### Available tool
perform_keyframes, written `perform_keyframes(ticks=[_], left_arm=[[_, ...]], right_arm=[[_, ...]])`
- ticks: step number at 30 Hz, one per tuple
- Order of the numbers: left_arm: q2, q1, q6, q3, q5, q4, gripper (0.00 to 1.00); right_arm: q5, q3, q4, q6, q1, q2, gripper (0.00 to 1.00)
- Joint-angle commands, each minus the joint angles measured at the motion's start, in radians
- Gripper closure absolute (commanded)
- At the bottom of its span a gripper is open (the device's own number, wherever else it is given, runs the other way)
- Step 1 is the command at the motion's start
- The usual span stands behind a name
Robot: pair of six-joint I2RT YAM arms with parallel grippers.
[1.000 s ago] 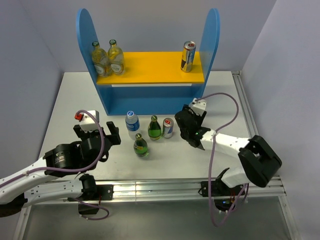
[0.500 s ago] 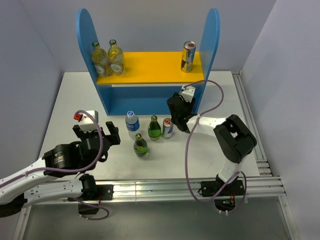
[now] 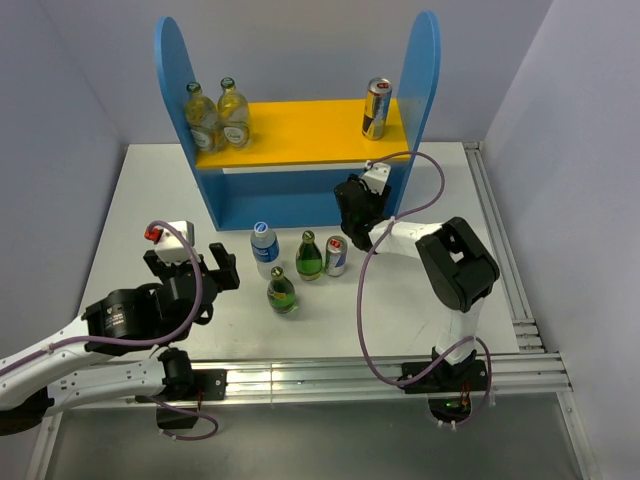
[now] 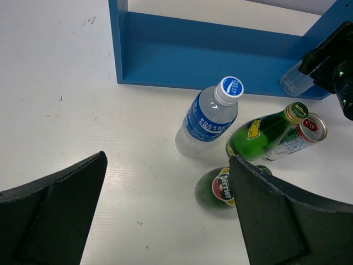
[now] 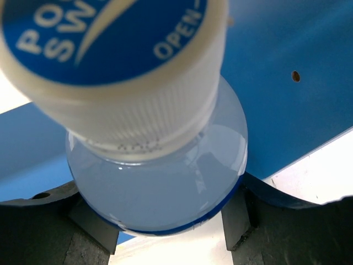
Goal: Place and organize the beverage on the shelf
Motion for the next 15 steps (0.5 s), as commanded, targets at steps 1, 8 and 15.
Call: perform_keyframes(ticks=[1,8,15], left_arm=[[0.002,-0.004,-0.004,0.013,-0.021,0.008,0.01],[-0.003,-0.004,-0.002,0.013,-0.021,0.007,0.01],[-0.003,-0.004,-0.009,0.013,-0.022,0.001,0.01]], right_arm=[[0.031,0.061,0.157,0.010,-0.014,-0.016,1.00],[0.060,0.099,0.140,0.029,-0.014,0.012,1.00],[0.055,0.161,0.114,0.012,-0.014,0.049,0.00]])
